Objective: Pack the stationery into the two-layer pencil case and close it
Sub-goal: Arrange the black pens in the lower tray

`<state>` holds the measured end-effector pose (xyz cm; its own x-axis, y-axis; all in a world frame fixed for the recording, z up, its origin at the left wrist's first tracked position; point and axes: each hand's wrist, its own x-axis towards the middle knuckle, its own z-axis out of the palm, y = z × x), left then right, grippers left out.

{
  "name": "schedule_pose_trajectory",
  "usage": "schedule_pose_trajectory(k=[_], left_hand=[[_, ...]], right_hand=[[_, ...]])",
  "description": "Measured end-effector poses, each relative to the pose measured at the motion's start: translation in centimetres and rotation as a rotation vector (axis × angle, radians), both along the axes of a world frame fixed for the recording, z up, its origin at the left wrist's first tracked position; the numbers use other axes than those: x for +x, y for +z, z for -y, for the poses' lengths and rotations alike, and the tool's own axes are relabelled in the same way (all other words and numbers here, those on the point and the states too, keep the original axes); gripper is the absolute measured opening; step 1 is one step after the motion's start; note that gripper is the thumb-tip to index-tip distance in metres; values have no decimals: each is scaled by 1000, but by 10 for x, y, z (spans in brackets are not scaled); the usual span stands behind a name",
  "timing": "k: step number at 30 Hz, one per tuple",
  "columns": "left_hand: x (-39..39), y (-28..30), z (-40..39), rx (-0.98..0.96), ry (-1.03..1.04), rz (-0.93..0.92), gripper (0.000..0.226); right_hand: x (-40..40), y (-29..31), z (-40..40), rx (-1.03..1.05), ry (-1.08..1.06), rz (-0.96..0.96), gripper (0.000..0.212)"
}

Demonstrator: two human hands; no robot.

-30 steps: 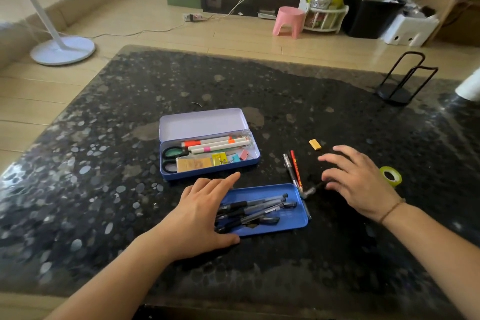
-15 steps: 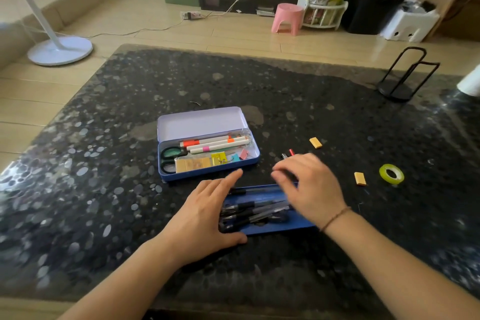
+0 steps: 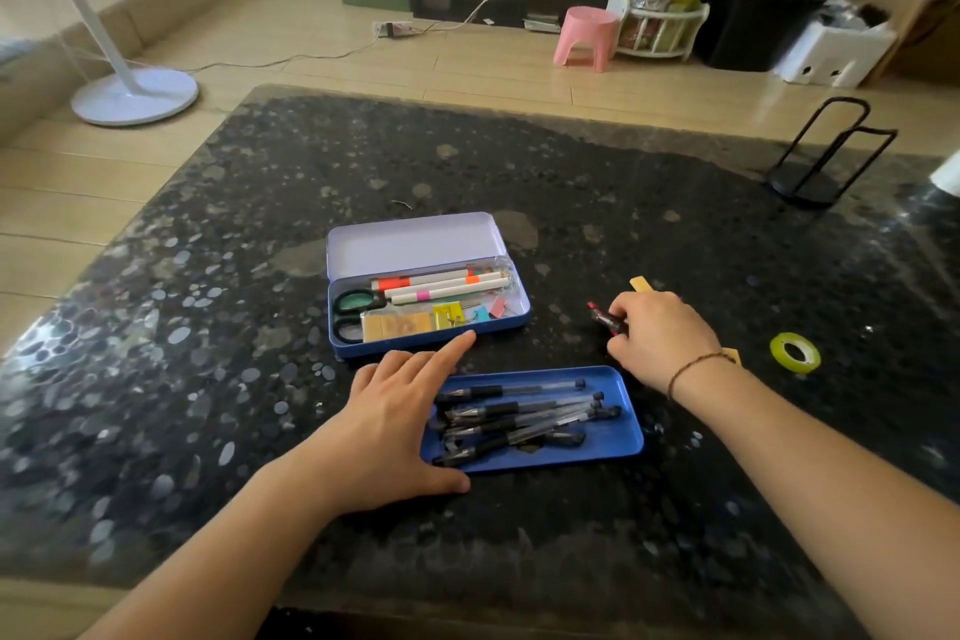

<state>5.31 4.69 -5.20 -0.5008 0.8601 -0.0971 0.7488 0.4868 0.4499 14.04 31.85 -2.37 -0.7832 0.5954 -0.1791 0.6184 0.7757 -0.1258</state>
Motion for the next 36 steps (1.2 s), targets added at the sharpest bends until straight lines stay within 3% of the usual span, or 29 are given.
schedule_pose_trajectory(k=[6,9,11,16,21,25,30,36], left_hand=[[2,-3,-5,93,1,100,126],[2,-4,-5,118,3,131,129],[2,-3,-5,114,0,148,128],[3,4,-5,65,-20,141,124],[3,5,-14,-23,-109,96,118],[8,3,-20,-16,-175,135,113],[5,6,-22,8,-169,114,78],[5,-3,-21,164,1,87,44]], right_hand=[[21,12,42,-223,417,-385,30],[23,6,70,-311,611,-340,33],[24,0,76,-260,637,-355,31],[53,-1,59,-175,386,-553,20],[94,-4,49,-101,294,-349,26],[110,-9,47,-131,201,-391,25],[95,-3,42,-58,104,-392,14],[66,-2,46,102,51,-135,8]])
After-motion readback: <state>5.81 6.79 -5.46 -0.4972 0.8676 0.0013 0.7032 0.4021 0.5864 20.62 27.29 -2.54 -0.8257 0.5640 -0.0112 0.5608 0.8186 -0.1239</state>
